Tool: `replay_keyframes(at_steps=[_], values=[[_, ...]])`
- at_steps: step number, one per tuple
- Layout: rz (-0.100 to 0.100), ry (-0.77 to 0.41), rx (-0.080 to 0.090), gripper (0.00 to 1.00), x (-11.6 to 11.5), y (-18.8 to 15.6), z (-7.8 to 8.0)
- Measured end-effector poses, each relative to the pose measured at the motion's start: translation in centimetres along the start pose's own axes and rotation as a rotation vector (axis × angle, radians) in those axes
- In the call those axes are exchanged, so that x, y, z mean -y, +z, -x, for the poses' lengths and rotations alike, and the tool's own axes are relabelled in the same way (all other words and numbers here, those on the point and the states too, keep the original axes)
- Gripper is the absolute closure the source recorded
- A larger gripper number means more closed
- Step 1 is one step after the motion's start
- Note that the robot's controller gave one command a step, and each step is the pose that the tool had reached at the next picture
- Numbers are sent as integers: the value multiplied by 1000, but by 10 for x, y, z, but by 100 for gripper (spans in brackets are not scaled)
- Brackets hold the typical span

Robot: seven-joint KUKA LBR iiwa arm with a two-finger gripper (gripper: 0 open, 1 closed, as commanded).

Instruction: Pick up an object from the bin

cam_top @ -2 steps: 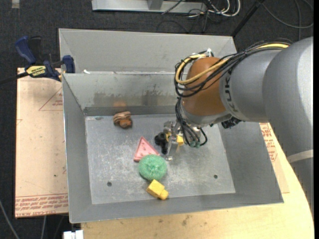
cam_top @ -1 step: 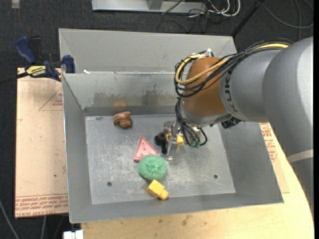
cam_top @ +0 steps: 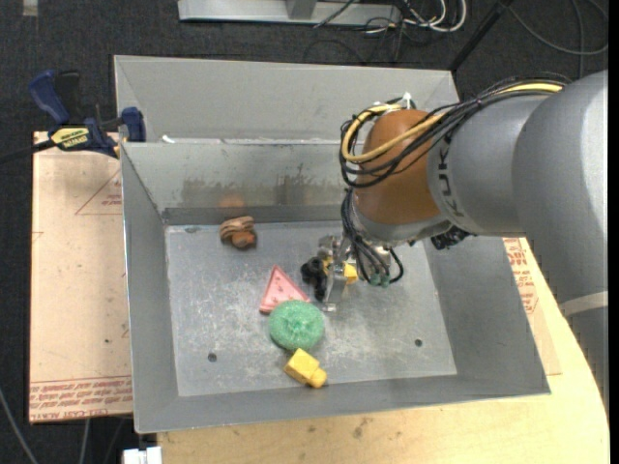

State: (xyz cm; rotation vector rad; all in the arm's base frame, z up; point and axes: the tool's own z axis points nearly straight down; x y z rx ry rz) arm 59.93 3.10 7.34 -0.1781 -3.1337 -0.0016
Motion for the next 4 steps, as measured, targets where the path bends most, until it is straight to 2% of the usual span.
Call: replay_keyframes(at_steps=[1,4], values=[[-1,0,-8,100,0,-19,-2],[1,-1,5,100,0,-82,1]])
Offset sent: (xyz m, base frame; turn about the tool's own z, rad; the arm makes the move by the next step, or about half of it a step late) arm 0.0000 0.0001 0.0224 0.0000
